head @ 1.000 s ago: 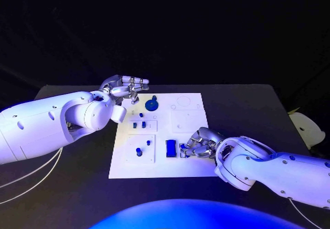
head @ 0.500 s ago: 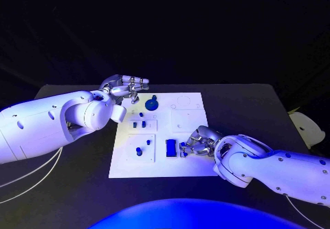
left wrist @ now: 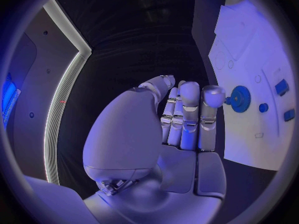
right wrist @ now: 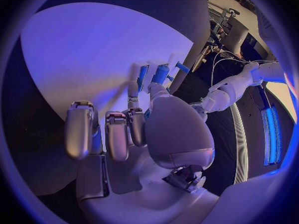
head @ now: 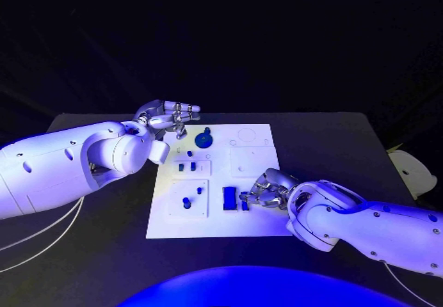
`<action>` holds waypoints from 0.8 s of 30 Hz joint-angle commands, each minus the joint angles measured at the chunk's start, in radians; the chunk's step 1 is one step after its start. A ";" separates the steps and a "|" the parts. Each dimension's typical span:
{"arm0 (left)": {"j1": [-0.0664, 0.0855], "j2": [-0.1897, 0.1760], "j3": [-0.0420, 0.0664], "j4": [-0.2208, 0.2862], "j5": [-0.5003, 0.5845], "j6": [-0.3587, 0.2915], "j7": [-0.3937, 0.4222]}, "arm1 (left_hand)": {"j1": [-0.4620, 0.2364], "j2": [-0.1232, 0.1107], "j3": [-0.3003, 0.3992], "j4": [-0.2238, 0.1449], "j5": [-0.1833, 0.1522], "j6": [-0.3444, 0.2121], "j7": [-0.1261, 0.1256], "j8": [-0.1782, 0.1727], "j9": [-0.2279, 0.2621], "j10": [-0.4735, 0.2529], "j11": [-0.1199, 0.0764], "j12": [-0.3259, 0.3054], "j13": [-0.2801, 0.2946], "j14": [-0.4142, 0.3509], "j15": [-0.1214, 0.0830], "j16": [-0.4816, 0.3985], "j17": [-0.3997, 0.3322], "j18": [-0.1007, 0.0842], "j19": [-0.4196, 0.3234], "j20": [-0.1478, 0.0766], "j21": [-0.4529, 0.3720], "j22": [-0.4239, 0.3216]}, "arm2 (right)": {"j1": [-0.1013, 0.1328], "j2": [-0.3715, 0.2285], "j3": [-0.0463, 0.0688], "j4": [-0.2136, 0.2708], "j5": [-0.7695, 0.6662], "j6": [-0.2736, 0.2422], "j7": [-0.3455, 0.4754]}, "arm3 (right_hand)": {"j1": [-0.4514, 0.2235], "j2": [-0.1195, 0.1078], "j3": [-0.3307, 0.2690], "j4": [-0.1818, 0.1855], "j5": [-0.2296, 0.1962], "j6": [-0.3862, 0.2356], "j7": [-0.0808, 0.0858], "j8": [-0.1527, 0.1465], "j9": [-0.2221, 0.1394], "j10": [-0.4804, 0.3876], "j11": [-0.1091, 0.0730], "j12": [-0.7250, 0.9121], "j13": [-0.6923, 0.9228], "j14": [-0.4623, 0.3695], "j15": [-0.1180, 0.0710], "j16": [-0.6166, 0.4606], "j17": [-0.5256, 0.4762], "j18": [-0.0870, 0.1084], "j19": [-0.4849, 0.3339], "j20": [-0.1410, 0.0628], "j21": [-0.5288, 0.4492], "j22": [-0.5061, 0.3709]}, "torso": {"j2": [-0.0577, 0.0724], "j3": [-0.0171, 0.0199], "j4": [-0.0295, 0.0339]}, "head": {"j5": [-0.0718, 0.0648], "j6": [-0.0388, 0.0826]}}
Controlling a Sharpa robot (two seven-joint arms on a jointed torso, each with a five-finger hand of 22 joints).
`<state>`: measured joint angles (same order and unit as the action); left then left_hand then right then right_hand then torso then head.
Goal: Assemble the parts on the task board
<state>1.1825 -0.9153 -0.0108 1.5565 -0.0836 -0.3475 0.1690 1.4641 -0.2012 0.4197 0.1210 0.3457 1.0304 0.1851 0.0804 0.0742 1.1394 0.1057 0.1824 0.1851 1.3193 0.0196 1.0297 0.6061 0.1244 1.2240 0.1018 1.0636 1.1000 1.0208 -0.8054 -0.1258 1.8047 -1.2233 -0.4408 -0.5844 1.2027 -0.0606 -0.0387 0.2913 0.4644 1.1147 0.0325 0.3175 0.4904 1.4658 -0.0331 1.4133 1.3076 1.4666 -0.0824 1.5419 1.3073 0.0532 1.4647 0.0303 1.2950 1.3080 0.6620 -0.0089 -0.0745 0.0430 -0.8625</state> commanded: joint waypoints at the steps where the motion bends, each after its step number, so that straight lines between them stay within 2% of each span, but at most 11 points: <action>1: 0.001 0.001 0.001 0.003 0.004 0.017 0.002 | 0.001 0.009 0.001 -0.005 0.001 -0.008 0.000 0.002 -0.001 -0.010 0.000 0.004 0.001 -0.004 -0.001 0.000 0.000 0.008 0.003 0.005 -0.001 -0.002 | -0.001 0.000 0.000 0.007 -0.024 0.013 0.012 | -0.010 0.001 -0.008 -0.002 -0.007 0.002 0.007 0.001 0.001 0.013 0.003 0.006 0.123 0.091 -0.006 0.003 0.204 -0.004 0.034 -0.007 -0.002 0.198 | 0.000 -0.0003 -0.0002 | 0.000 -0.001; 9: 0.001 0.000 0.001 0.003 0.004 0.017 0.002 | 0.001 0.009 0.001 -0.005 0.001 -0.008 0.000 0.002 -0.001 -0.010 0.000 0.004 0.001 -0.004 -0.001 0.000 0.000 0.008 0.003 0.005 -0.001 -0.002 | -0.002 -0.014 0.000 0.017 -0.045 0.007 0.014 | -0.008 0.002 -0.014 -0.003 -0.015 0.003 0.006 0.003 0.003 0.015 0.002 0.008 0.125 0.092 -0.006 0.003 0.205 -0.005 0.034 -0.007 0.000 0.199 | -0.001 -0.0003 0.0005 | 0.001 -0.001; 15: 0.001 0.000 0.001 0.003 0.004 0.017 0.003 | 0.001 0.009 0.001 -0.005 0.001 -0.008 0.000 0.002 -0.001 -0.010 0.000 0.004 0.001 -0.004 -0.001 0.000 0.000 0.008 0.003 0.005 -0.001 -0.002 | -0.003 -0.026 0.000 0.023 -0.071 0.003 0.028 | 0.032 0.006 -0.012 -0.017 -0.022 0.001 0.003 0.004 0.007 0.014 -0.001 0.007 0.125 0.092 -0.009 0.003 0.206 -0.004 0.034 -0.009 0.000 0.199 | -0.001 0.0003 0.0001 | 0.003 0.000; 20: 0.001 0.001 0.001 0.000 0.004 0.017 0.004 | 0.001 0.009 0.001 -0.005 0.001 -0.008 0.000 0.002 -0.001 -0.010 0.000 0.004 0.001 -0.004 -0.001 0.000 0.000 0.008 0.003 0.005 -0.001 -0.002 | -0.003 -0.049 0.000 0.031 -0.083 -0.028 0.072 | 0.047 0.001 -0.017 -0.019 -0.029 -0.012 0.008 -0.003 0.007 0.010 0.003 0.000 0.120 0.091 -0.007 0.002 0.203 -0.003 0.032 -0.008 -0.010 0.196 | -0.003 0.0010 -0.0009 | 0.005 0.006; 24: 0.001 0.004 0.001 -0.005 0.004 0.016 0.006 | 0.002 0.009 0.002 -0.006 0.001 -0.009 0.000 0.002 -0.002 -0.011 0.000 0.005 0.001 -0.005 -0.001 0.000 0.000 0.008 0.003 0.005 -0.001 -0.001 | 0.008 -0.080 0.001 0.043 -0.066 -0.061 0.133 | 0.069 0.004 -0.015 -0.025 -0.024 -0.016 0.009 -0.006 0.007 0.003 0.004 -0.010 0.112 0.089 -0.006 -0.001 0.196 -0.001 0.028 -0.007 -0.023 0.193 | -0.007 -0.0004 -0.0028 | 0.004 0.009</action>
<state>1.1824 -0.9139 -0.0108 1.5513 -0.0835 -0.3458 0.1674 1.4641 -0.2012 0.4197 0.1210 0.3457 1.0304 0.1851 0.0804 0.0742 1.1321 0.1057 0.1824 0.1849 1.3193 0.0196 1.0297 0.6061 0.1244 1.2241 0.1018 1.0636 1.1000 1.0264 -0.8830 -0.1258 1.8439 -1.2767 -0.4652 -0.5253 1.2651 -0.0569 -0.0536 0.2704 0.4413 1.1041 0.0427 0.3172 0.4970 1.4658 -0.0329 1.4054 1.3080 1.4666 -0.0824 1.5418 1.3080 0.0532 1.4647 0.0303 1.2759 1.3078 0.6583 -0.0083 -0.0757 0.0474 -0.8553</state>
